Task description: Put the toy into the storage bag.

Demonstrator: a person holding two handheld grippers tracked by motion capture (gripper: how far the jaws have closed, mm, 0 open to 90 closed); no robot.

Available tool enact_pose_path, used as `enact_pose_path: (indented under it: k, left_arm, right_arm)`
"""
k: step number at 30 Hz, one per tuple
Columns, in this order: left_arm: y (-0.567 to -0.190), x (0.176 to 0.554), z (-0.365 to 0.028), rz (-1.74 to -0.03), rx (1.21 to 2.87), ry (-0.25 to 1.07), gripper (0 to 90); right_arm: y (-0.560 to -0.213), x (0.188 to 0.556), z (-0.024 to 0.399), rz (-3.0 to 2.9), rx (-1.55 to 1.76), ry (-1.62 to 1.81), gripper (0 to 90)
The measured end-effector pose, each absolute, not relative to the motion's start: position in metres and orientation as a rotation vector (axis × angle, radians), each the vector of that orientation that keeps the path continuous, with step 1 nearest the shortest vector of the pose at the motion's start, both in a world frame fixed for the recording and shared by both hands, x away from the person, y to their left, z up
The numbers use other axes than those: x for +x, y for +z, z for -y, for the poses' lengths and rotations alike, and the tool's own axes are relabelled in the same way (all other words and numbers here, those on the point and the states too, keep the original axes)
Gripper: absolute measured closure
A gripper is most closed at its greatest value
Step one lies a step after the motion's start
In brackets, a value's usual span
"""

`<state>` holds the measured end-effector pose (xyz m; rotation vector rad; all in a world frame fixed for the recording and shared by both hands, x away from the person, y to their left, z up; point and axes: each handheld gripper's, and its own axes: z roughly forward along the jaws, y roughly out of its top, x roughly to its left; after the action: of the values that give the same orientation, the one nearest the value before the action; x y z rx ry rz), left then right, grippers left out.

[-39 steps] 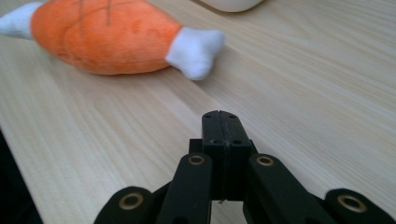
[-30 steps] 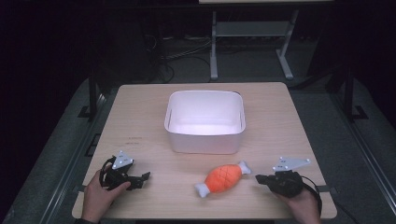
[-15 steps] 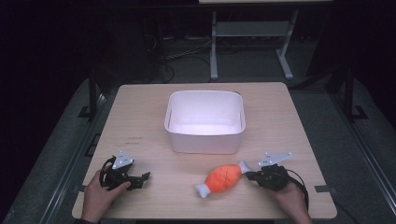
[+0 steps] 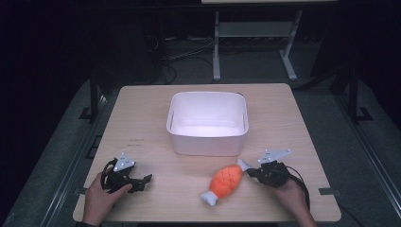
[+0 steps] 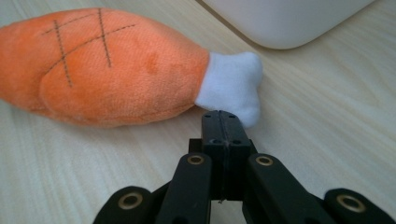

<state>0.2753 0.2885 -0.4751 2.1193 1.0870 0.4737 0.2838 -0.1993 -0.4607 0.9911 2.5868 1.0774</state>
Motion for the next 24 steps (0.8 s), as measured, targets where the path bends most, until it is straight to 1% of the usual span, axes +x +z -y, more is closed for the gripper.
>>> enact_pose_path:
  k: [12, 16, 24]
  left_arm:
    - [-0.475, 0.275, -0.288, -1.087, 2.119, 0.474, 13.0]
    - [-0.475, 0.275, -0.288, -1.087, 2.119, 0.474, 13.0]
    - [-0.475, 0.275, -0.289, -1.087, 2.121, 0.473, 13.0]
  right_arm:
    - [-0.459, 0.296, 0.195, -2.581, 0.962, 1.076, 89.7]
    - [-0.446, 0.29, 0.192, -2.587, 0.954, 1.132, 89.7]
    - [-0.428, 0.279, 0.168, -2.634, 0.879, 1.228, 89.6]
